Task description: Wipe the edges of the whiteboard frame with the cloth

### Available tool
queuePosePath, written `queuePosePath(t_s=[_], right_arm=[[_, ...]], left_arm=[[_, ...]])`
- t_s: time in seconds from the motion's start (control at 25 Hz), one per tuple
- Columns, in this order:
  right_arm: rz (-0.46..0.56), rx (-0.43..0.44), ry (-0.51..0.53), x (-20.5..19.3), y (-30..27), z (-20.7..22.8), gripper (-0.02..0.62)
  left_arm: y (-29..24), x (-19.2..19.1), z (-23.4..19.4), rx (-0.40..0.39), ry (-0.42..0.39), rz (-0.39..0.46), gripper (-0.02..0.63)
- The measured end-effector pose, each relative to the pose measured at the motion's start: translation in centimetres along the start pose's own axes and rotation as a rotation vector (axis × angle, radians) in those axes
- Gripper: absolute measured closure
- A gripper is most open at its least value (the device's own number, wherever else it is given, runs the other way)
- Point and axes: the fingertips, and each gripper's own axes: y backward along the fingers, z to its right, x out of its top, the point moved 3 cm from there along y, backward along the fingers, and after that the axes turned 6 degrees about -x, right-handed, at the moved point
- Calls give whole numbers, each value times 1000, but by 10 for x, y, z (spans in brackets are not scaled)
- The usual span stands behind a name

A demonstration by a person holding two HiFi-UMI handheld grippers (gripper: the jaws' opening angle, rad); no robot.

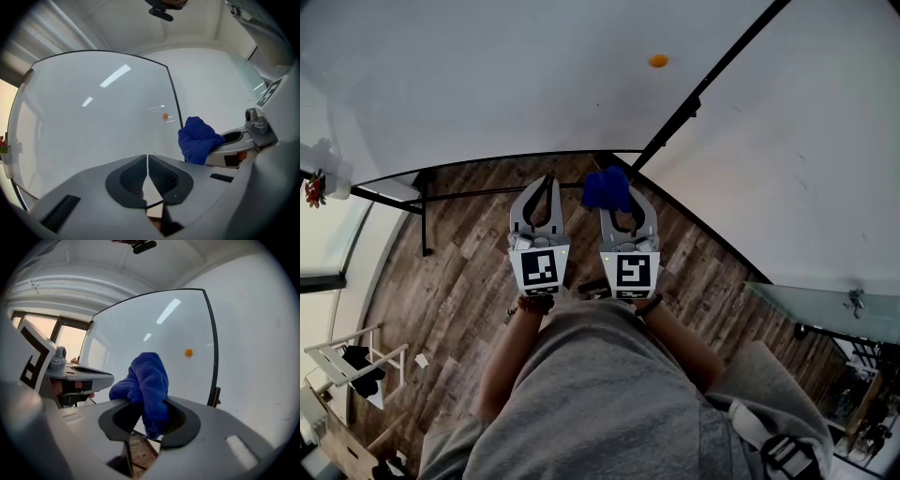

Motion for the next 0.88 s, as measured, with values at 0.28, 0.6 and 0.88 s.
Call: queuePosePath(t_s=[0.28,0.6,0.88], right_arm=[[-36,29,-11,-12,-4,-2,472],[-76,6,-14,-25,-2,-2,472],[-87,-26,-12,-28,2,-1,472]], left_arm=[[-2,-6,4,-10,-10,-20,587],[1,-14,0,-18,-15,-45,587],[3,-17,2,-45,-18,-49,588]])
